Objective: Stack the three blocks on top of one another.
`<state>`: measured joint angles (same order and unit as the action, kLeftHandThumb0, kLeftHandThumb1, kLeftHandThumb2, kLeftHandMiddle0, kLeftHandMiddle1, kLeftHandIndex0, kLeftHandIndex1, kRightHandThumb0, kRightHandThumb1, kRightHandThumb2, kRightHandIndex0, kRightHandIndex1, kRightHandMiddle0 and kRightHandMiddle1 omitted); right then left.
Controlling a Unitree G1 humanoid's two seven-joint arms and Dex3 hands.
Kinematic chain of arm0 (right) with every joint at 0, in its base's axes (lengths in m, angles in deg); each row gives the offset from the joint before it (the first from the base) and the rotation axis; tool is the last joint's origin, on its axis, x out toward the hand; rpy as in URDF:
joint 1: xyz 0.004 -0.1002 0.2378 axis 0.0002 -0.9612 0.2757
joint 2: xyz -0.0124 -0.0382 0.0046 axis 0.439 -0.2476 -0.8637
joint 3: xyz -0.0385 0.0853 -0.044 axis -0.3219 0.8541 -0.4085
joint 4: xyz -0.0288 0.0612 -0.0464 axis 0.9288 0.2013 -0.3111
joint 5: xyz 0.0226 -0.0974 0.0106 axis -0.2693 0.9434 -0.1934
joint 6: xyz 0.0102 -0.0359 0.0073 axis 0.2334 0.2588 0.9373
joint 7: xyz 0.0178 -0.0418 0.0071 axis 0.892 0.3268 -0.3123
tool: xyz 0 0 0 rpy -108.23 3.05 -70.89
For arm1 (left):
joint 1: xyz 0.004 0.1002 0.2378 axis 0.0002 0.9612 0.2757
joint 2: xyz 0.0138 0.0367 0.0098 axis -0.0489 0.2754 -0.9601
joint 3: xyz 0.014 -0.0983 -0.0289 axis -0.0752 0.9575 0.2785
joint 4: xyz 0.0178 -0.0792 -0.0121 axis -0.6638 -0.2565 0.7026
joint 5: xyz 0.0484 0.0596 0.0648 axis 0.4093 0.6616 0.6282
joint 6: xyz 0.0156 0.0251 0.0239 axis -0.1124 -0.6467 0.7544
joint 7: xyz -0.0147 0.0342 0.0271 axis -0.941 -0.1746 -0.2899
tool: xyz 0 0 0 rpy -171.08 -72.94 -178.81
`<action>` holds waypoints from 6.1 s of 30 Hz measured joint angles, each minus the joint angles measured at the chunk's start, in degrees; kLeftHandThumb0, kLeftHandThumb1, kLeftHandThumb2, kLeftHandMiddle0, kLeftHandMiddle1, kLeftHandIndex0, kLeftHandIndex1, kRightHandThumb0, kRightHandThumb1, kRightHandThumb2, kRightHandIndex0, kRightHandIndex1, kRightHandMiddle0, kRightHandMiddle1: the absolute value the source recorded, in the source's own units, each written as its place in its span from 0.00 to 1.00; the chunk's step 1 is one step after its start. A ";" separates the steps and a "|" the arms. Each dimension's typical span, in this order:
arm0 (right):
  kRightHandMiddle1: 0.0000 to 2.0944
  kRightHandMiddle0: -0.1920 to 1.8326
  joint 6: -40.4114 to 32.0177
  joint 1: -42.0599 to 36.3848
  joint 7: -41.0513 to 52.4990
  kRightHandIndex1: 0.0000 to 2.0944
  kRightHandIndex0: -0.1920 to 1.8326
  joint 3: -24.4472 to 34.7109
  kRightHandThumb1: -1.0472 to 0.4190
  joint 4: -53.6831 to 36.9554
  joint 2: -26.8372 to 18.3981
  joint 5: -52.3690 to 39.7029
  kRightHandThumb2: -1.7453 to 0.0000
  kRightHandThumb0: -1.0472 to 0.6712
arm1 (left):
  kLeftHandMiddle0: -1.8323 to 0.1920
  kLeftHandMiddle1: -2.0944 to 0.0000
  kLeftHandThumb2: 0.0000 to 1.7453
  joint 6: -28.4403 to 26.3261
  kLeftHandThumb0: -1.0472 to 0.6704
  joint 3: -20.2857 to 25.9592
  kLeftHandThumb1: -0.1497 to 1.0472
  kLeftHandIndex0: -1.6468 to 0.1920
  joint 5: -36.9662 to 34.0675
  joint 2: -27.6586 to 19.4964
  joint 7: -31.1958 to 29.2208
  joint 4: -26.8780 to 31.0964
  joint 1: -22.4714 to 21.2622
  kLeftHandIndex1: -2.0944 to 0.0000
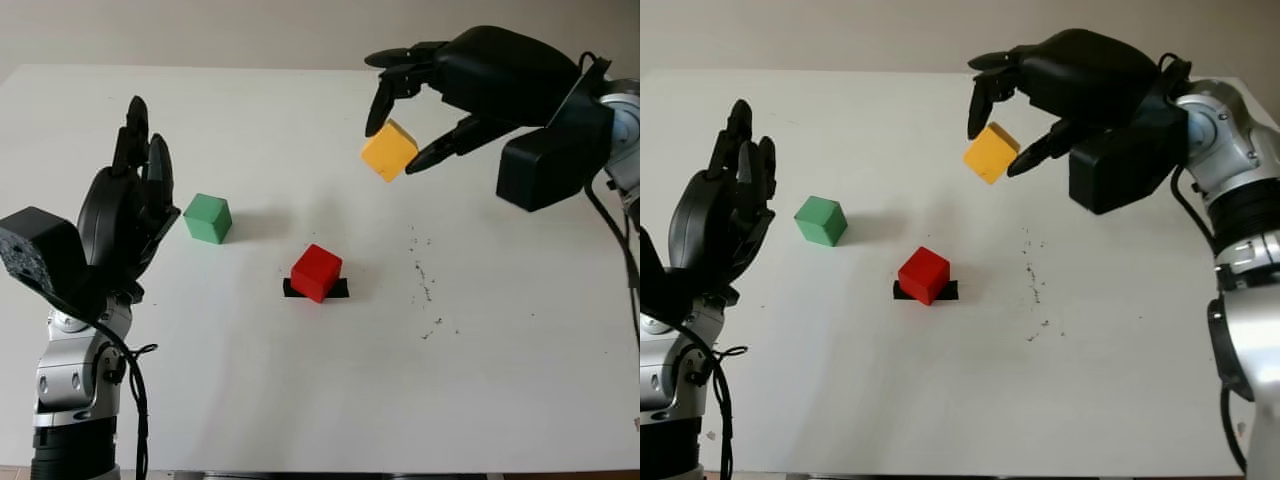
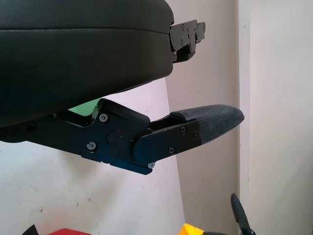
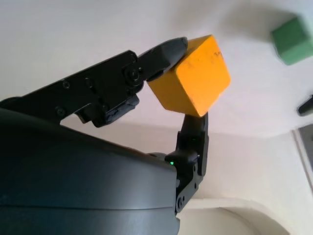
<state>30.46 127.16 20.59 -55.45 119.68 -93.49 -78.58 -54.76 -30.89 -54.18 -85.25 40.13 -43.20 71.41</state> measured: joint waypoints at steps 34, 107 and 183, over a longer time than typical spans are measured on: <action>0.70 0.29 -35.51 -15.50 19.10 0.02 0.17 4.01 0.07 -19.75 14.47 -11.04 0.97 0.31 | 1.00 1.00 0.40 -0.97 0.18 -0.24 1.00 1.00 0.03 0.05 1.20 1.33 0.05 1.00; 0.59 0.18 -32.49 -14.57 16.08 0.02 0.12 3.53 0.09 -11.27 15.83 -2.66 0.97 0.31 | 1.00 1.00 0.42 -1.57 0.19 -0.15 1.00 1.00 0.28 0.03 1.34 1.41 0.04 1.00; 0.00 0.00 -39.62 -42.48 -21.94 0.00 0.00 21.69 0.00 -33.09 33.77 -18.53 0.58 0.16 | 0.69 0.92 0.04 12.33 0.28 -5.05 0.99 0.75 24.39 -17.64 -2.08 -7.07 -5.92 0.88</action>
<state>-9.16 84.68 -1.36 -33.76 86.59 -59.72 -97.11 -42.43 -35.94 -29.79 -102.88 38.05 -50.26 65.49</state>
